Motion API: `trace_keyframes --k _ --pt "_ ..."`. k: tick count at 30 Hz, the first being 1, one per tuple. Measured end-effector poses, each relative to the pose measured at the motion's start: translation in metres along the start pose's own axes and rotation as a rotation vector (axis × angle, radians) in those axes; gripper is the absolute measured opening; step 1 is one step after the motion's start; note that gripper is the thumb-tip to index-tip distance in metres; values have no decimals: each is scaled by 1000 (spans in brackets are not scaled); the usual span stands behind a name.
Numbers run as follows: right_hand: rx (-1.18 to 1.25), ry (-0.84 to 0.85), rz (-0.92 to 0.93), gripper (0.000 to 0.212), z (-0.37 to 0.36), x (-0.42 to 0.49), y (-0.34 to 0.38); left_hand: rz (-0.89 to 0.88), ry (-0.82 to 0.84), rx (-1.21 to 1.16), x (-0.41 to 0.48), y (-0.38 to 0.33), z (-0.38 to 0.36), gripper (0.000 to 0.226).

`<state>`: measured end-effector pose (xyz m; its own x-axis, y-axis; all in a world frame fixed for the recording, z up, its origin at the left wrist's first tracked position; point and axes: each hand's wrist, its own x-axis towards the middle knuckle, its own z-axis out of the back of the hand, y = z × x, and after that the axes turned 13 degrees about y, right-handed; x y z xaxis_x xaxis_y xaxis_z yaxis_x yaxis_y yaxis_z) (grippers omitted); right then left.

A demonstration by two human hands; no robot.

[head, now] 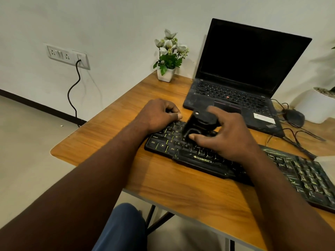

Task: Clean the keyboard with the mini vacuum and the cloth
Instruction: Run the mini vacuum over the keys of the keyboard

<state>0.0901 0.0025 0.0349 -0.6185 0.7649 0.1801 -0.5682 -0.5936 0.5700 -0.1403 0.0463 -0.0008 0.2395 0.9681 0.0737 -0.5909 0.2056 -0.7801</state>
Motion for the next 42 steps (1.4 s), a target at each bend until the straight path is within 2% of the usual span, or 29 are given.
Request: trace_keyframes --k 3,5,9,13,18,25,28,36,42 --pt "70 106 -126 35 37 -26 -20 4 12 6 0 -1 0 10" --pt "77 115 -175 38 55 -40 -27 2 11 13 0 -1 0 10" --pt "114 -48 -207 49 54 -42 -27 -6 3 19 0 -3 -3 10" --pt "75 -167 -200 55 40 -30 -26 -122 -82 -73 -4 -11 -5 13" --pt "71 -282 -214 58 41 -27 -36 -157 47 11 -6 -15 -7 10" --pt "-16 -135 -154 62 56 -3 -31 -92 102 -95 2 -8 -3 15" --pt "-22 -53 -133 57 54 8 -35 -93 117 -94 3 -8 -3 15" --pt "82 -127 -197 50 45 -1 -60 -151 87 73 4 -9 -4 9" --pt "60 -145 -276 49 60 -9 -72 -196 85 270 6 -18 -5 19"
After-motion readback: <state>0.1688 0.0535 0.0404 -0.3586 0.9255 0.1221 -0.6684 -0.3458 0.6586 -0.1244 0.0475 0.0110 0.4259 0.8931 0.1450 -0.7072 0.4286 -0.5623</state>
